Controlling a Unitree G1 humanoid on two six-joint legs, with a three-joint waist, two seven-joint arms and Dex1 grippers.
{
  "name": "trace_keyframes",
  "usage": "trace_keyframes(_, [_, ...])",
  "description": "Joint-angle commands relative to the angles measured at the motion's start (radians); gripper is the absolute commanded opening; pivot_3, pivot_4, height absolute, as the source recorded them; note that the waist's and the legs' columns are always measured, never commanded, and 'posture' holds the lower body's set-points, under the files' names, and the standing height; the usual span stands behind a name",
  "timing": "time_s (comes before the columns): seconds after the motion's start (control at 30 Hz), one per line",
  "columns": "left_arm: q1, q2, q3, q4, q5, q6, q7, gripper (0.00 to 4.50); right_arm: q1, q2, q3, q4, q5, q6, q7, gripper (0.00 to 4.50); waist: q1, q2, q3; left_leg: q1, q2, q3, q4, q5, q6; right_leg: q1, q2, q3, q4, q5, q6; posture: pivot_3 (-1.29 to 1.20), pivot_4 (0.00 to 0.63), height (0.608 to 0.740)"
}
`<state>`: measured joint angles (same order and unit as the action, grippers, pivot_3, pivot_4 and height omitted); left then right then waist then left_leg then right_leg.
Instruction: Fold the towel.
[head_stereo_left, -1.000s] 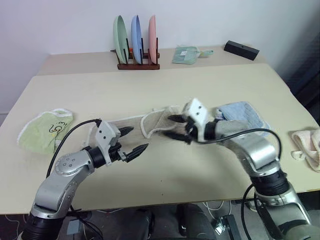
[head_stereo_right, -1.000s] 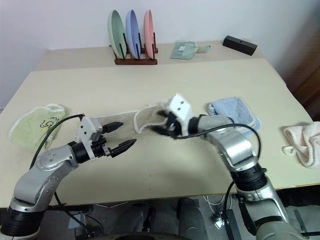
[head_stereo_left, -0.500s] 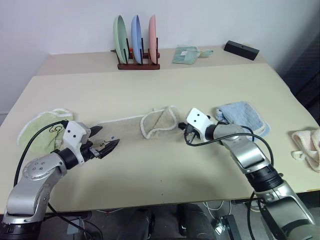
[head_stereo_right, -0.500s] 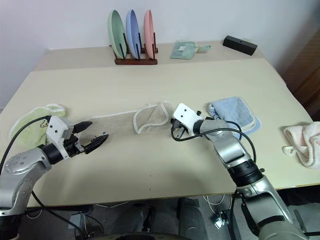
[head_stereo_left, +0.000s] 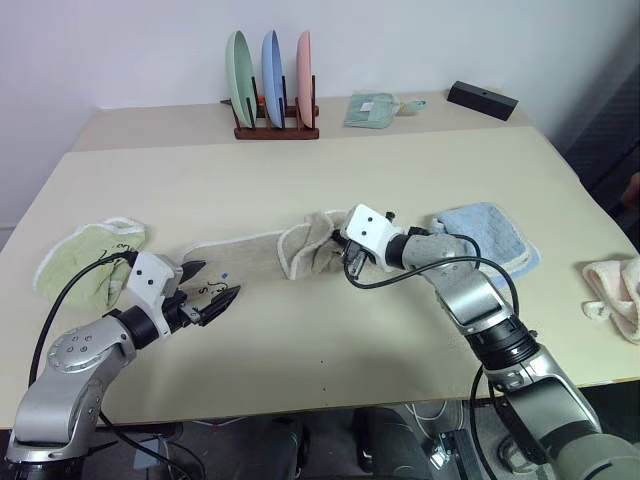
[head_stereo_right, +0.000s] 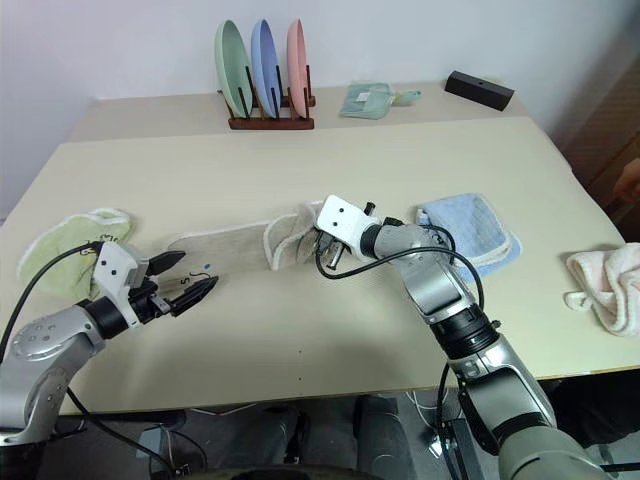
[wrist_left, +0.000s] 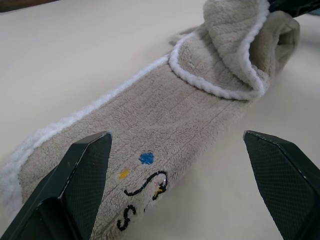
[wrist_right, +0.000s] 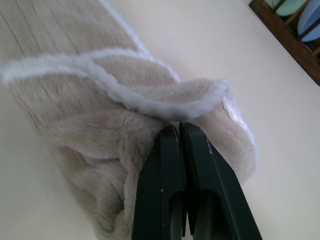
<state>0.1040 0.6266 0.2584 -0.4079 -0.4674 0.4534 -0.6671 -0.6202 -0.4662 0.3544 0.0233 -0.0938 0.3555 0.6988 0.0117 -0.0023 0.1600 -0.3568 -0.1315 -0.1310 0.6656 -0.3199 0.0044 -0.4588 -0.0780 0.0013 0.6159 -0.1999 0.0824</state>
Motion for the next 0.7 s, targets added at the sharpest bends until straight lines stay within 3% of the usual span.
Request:
trace_keyframes(0.03, [0.003, 0.003, 0.019, -0.034, -0.007, -0.005, 0.006, 4.3, -0.006, -0.073, -0.036, -0.029, -0.034, -0.028, 0.02, 0.05, 0.001, 0.0, 0.0, 0.0, 0.0, 0.0, 0.0, 0.0, 0.0, 0.0, 0.0, 0.0, 0.0, 0.0, 0.0, 0.0, 0.15, 0.74])
trace_keyframes(0.23, [-0.011, 0.001, 0.003, -0.023, -0.004, -0.009, 0.001, 4.3, -0.035, -0.079, -0.035, -0.003, -0.03, -0.045, 0.048, 0.05, -0.008, 0.0, 0.0, 0.0, 0.001, 0.0, -0.001, 0.0, 0.0, 0.0, 0.0, 0.0, 0.0, 0.0, 0.0, 0.0, 0.15, 0.74])
trace_keyframes(0.6, [0.002, -0.009, 0.012, -0.034, -0.006, -0.01, 0.016, 4.3, -0.102, 0.079, 0.025, 0.084, -0.041, -0.133, 0.069, 0.05, -0.007, 0.0, 0.0, 0.0, 0.001, 0.0, 0.0, 0.0, 0.0, -0.001, 0.0, 0.0, 0.0, 0.0, 0.0, 0.0, 0.15, 0.74])
trace_keyframes(0.7, [0.023, -0.013, 0.013, -0.043, -0.006, -0.011, 0.021, 4.3, -0.125, 0.174, 0.04, 0.113, -0.032, -0.155, 0.045, 0.05, -0.009, 0.0, 0.0, 0.0, 0.001, 0.0, 0.0, 0.0, 0.0, 0.0, 0.001, 0.0, 0.0, 0.0, 0.0, 0.0, 0.15, 0.74])
